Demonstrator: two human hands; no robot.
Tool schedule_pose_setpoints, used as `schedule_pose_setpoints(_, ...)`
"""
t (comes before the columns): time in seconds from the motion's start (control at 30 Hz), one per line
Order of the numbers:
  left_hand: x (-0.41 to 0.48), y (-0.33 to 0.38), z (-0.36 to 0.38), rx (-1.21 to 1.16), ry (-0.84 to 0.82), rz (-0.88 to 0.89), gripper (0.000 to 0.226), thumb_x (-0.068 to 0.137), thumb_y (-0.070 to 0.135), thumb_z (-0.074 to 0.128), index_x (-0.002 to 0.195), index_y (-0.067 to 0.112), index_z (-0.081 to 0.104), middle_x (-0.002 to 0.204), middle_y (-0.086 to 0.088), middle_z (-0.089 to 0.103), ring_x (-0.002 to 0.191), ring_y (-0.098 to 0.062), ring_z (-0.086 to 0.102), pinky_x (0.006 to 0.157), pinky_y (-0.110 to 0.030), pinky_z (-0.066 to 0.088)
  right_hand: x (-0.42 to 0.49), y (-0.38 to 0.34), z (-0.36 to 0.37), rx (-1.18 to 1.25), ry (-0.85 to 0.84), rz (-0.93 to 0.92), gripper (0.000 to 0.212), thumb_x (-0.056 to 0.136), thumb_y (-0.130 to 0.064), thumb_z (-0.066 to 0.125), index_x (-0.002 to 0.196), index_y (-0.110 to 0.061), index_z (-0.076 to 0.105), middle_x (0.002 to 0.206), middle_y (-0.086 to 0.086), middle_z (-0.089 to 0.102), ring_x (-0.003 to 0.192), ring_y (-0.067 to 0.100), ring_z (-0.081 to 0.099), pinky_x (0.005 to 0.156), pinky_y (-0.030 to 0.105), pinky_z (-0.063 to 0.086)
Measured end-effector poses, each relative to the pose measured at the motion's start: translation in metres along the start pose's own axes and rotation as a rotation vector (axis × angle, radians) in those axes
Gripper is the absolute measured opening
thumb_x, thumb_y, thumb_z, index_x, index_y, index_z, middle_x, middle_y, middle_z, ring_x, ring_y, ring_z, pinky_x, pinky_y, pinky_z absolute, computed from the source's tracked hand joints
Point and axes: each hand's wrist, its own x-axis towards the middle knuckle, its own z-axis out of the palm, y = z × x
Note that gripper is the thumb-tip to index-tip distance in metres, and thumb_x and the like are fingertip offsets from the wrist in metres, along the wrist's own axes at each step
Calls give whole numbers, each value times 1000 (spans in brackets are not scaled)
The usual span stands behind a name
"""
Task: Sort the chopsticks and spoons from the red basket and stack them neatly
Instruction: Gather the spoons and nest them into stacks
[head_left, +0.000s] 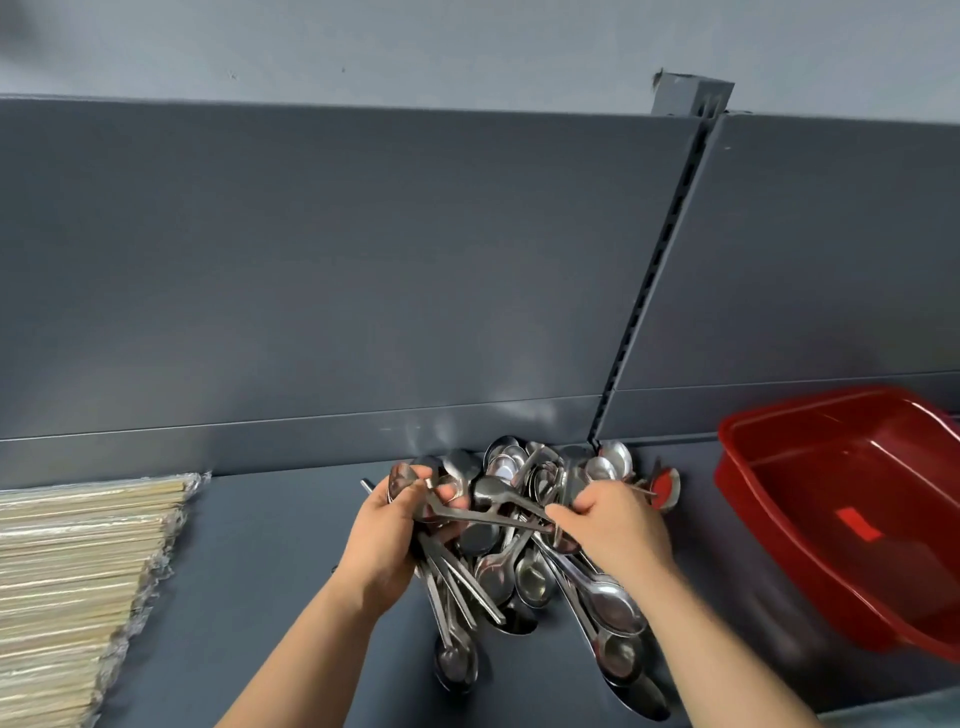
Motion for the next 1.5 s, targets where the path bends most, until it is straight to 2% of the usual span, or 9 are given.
schedule_pose_setpoints(0.17,3,-3,7,19,92,-23,13,96,15,57,84,8,57,60,-4,48,45,-12,42,54,-33,56,11,-6,6,49,-126,111,48,79,-41,68,46,-10,50,35,-4,34,38,14,35,44,22,26)
schedule_pose_setpoints(0.37,4,-12,23,35,73,-93,17,93,24,62,95,10,52,66,-4,48,48,-14,44,46,-28,50,14,13,0,551,-100,136,13,79,-22,71,69,-15,75,65,12,69,51,13,48,57,29,41)
schedule_pose_setpoints(0.53,3,-15,42,35,-58,-131,40,77,36,77,98,10,56,72,-5,55,58,-17,50,58,-33,52,-5,22,-16,717,-132,-64,19,79,-9,70,72,-26,73,66,2,71,46,5,51,49,20,41)
schedule_pose_setpoints(0.8,-3,-33,82,56,-54,-72,31,84,23,73,102,0,62,87,-21,66,65,-31,64,59,-38,59,-28,47,-33,558,-223,-340,16,84,-18,73,89,-32,78,71,-24,69,61,-7,59,62,8,42)
schedule_pose_setpoints(0.9,-3,-42,90,-5,-72,-64,10,93,13,59,88,8,65,73,-13,62,55,-22,59,58,-39,58,-23,71,-36,550,-102,-228,12,90,-29,66,84,-27,76,61,-16,62,55,-1,50,60,18,40)
schedule_pose_setpoints(1.03,1,-52,95,5,-120,-99,24,95,13,50,100,24,71,72,-8,59,52,-17,53,56,-38,55,-13,105,-33,142,37,22,32,87,-40,67,110,-18,68,99,-3,73,92,15,67,80,28,49)
schedule_pose_setpoints(1.23,1,-69,107,28,-128,-163,6,87,28,65,86,24,70,69,-1,58,50,-16,48,56,-35,52,-5,112,-15,6,-41,46,15,82,-27,62,88,-14,63,84,1,71,89,26,66,71,33,51)
schedule_pose_setpoints(1.37,-2,-76,108,32,-129,-145,28,71,37,75,92,20,69,76,-5,57,50,-17,45,55,-35,50,1,118,-15,70,1,13,26,79,-16,55,60,-12,37,51,4,46,57,30,41,53,35,35)
schedule_pose_setpoints(1.5,-3,-79,109,54,-128,-135,43,65,41,80,100,19,70,83,-8,55,55,-18,49,62,-39,52,-3,120,-27,257,145,-132,26,76,-11,57,59,-7,38,54,9,33,57,24,26,51,37,28)
